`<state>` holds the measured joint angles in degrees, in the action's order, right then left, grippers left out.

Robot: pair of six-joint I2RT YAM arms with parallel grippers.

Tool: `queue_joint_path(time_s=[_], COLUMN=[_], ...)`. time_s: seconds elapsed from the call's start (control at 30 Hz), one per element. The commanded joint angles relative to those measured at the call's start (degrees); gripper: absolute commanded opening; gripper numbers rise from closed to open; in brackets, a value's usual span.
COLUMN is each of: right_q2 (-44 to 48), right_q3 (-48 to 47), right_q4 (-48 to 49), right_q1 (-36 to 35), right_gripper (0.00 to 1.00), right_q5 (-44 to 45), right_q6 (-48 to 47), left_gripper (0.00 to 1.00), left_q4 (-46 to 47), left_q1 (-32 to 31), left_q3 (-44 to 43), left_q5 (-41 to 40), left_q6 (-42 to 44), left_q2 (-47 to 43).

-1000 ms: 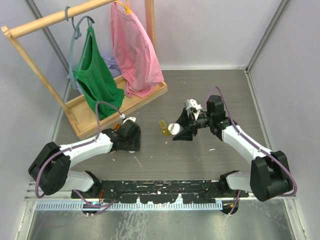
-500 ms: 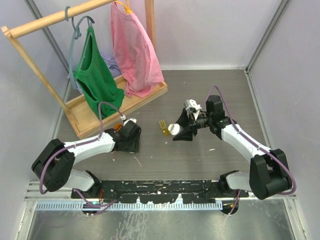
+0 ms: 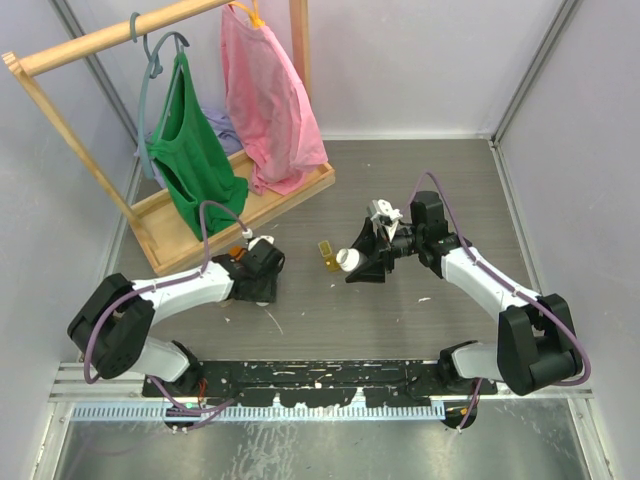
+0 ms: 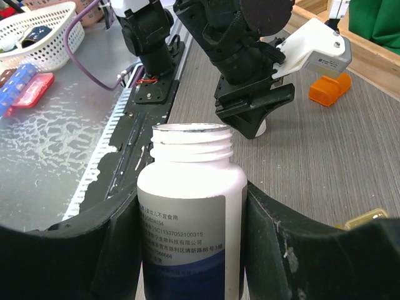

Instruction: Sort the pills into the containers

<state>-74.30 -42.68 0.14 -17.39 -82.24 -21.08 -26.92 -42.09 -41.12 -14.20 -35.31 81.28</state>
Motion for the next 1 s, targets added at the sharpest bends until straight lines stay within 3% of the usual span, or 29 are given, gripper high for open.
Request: queue_joint_path(time_s=[0.0,0.17,0.33,0.47,0.63,0.97], right_q2=[0.05,-0.14,-0.19,-0.28,-1.18,-0.43], right_q3=[-2.46,-2.34,-3.16,-5.14,-11.39,-12.92], right_q4=[0.5,0.07,-6.7,-16.0,-32.33,-33.55], right_q1=[0.22,0.1,0.22,0.21,0.12,-1.14], right_gripper=[0.01,0.01,0.01,0.03,0.03,0.02], right_q5=[-1.93,-1.53,0.85,3.74,9.49,14.73], right_q6=[-1.3,-1.77,-8.79,-17.48,-32.16,-30.85], left_gripper=[0.45,0.32,0.28,0.27,0.24,0.23], left_q4=[0.2,-0.26,2.61,15.8,37.59,59.19], left_q1=[0.2,0.21,0.24,0.2,0.28,0.33], left_q3=[-2.07,-2.83,-2.07,3.47,11.82,10.72], left_q5=[-0.78,0.84,7.86,18.76,26.9,35.41], left_q6=[-0.4,-0.37,-0.87,-5.26,-18.57,-29.66], left_q2=[0.1,-1.47,-10.86,-22.41,-32.39,-24.29])
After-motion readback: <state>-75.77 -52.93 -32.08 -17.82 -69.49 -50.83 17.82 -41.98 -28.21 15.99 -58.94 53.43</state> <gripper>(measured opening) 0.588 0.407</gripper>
